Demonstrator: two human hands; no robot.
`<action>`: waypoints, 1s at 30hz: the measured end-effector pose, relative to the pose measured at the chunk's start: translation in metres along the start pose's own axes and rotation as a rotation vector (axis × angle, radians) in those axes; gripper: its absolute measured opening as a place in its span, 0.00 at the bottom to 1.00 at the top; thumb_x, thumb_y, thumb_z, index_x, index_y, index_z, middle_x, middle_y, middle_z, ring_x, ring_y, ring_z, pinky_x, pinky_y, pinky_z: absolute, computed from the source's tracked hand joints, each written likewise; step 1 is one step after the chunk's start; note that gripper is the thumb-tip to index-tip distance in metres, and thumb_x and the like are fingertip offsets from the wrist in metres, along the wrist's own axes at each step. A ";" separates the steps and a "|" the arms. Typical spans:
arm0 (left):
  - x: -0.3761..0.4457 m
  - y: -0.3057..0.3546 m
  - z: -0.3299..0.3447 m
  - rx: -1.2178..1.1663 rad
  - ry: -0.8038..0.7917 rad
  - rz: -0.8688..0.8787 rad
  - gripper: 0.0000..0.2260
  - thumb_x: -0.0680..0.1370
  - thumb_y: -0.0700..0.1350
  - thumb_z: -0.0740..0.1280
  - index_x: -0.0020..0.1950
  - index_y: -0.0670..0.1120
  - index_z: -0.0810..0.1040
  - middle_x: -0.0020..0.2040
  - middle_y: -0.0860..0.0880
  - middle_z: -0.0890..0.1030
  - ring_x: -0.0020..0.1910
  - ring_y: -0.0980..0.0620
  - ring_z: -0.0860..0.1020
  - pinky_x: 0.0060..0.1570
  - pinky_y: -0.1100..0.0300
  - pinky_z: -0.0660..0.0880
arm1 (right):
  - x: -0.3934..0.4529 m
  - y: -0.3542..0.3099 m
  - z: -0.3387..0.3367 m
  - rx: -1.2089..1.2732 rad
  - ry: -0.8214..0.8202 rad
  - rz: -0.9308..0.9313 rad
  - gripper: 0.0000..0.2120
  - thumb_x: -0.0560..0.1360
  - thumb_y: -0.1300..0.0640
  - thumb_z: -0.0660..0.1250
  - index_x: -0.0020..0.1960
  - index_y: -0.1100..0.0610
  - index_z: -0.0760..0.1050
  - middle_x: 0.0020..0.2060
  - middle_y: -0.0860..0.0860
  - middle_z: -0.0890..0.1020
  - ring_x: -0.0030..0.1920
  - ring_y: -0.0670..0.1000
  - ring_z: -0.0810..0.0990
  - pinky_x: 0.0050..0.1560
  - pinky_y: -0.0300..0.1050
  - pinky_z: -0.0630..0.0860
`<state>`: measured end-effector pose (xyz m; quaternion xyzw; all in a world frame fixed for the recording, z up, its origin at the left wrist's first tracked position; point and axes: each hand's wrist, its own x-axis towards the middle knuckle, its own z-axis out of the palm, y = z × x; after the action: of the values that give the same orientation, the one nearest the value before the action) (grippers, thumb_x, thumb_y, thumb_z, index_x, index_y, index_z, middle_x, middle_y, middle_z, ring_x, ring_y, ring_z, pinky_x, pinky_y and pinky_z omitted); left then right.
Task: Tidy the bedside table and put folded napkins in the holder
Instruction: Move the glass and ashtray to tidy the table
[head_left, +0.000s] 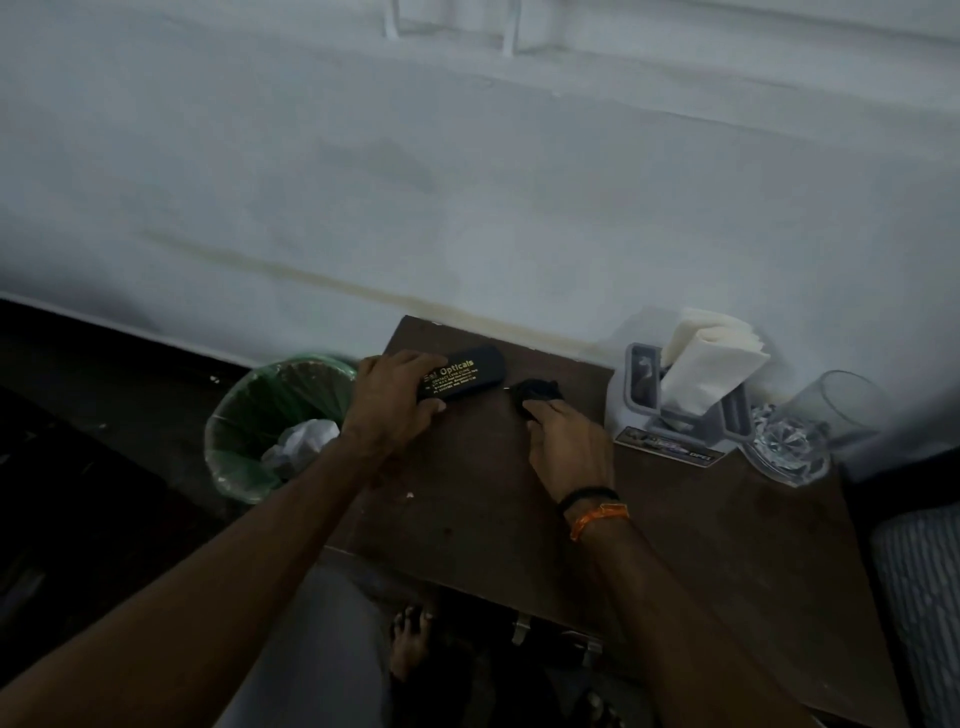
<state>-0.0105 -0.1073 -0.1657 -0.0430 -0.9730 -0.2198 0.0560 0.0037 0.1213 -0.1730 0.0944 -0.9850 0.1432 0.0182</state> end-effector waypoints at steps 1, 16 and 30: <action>0.001 -0.002 0.000 -0.009 -0.007 0.007 0.26 0.71 0.51 0.74 0.68 0.52 0.74 0.65 0.48 0.78 0.63 0.46 0.76 0.69 0.46 0.64 | 0.001 0.001 0.000 -0.011 0.010 0.003 0.17 0.80 0.57 0.61 0.68 0.52 0.74 0.62 0.53 0.80 0.55 0.55 0.81 0.54 0.53 0.79; 0.028 -0.008 -0.001 -0.065 -0.119 0.078 0.30 0.70 0.37 0.74 0.72 0.48 0.71 0.71 0.46 0.73 0.73 0.42 0.68 0.73 0.45 0.62 | 0.002 0.010 -0.009 -0.128 0.051 0.167 0.18 0.77 0.65 0.60 0.64 0.54 0.76 0.57 0.54 0.81 0.52 0.59 0.81 0.45 0.50 0.78; 0.035 -0.002 0.003 -0.052 -0.129 0.093 0.31 0.70 0.35 0.71 0.73 0.47 0.70 0.73 0.44 0.71 0.74 0.41 0.65 0.74 0.50 0.58 | 0.005 0.007 -0.007 -0.122 0.064 0.127 0.17 0.77 0.64 0.61 0.63 0.54 0.77 0.56 0.54 0.82 0.51 0.59 0.82 0.46 0.52 0.80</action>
<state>-0.0460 -0.1060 -0.1653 -0.1038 -0.9655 -0.2390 0.0024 -0.0026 0.1294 -0.1680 0.0259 -0.9948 0.0866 0.0465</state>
